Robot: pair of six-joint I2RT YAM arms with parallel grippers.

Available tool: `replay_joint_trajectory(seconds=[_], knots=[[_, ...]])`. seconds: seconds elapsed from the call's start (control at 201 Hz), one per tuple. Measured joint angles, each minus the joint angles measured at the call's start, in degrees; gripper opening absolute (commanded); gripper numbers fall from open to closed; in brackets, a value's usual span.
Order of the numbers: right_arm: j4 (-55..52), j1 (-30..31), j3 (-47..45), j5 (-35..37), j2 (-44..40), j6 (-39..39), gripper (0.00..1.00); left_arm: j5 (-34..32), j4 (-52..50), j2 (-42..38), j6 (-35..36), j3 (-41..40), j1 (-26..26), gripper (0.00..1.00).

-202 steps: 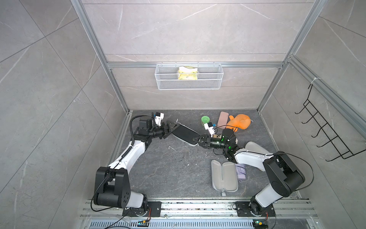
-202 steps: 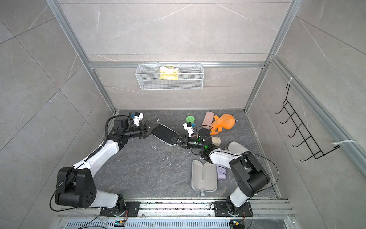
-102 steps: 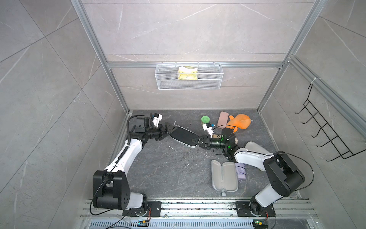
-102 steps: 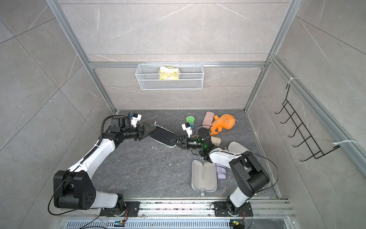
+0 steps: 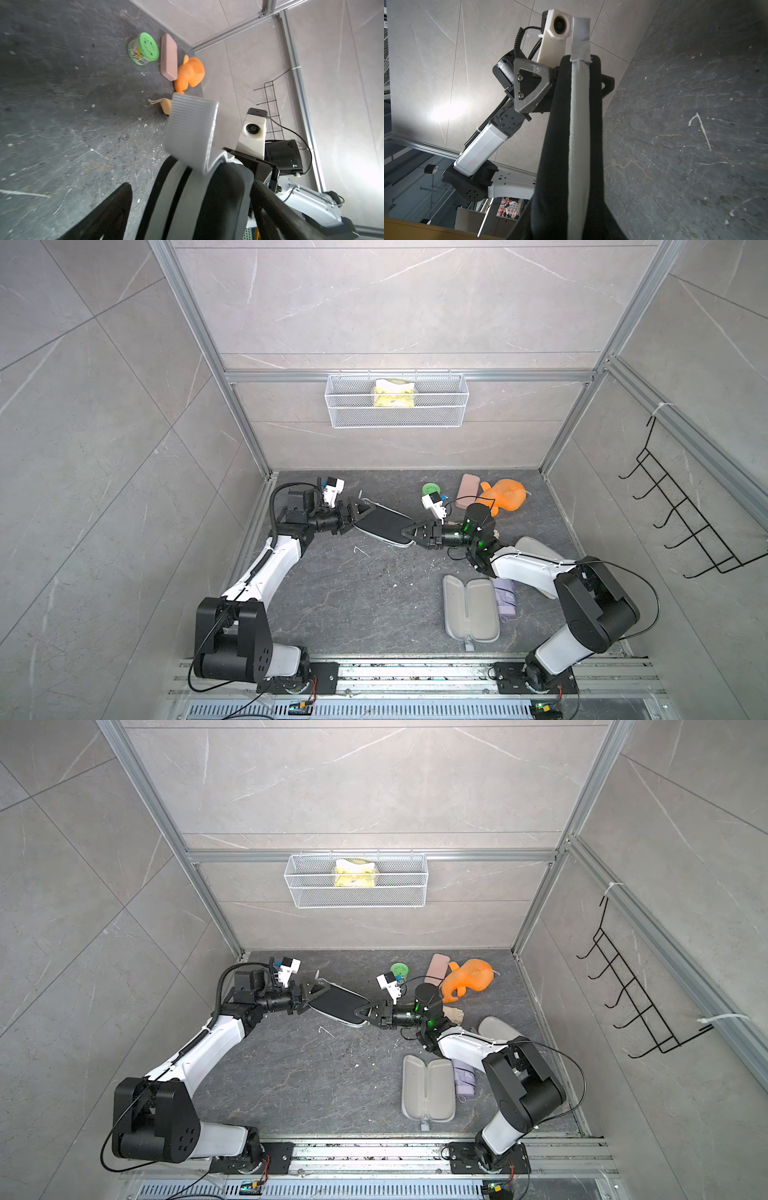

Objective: Put umbrellas into zippered umbrella sleeves
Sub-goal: Adjust the umbrella sleeve.

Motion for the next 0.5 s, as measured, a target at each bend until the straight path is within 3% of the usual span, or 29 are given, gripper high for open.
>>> replay_joint_trajectory(seconds=[0.159,0.274,0.388,0.498], knots=[[0.4,0.0,0.6,-0.6,0.1,0.7,0.26,4.3,7.3,1.8,-4.4,-0.7,-1.2,0.61],[0.7,-0.4,0.6,-0.9,0.1,1.1,0.39,5.7,10.4,2.5,-5.9,-0.7,-1.3,0.38],[0.3,-0.5,0.5,-0.8,0.1,1.0,0.57,7.0,12.7,2.4,-7.4,-0.6,-1.3,0.28],[1.5,-0.7,-0.3,0.2,-0.2,-0.3,0.67,6.9,12.9,2.5,-7.3,-0.7,-1.5,0.18]])
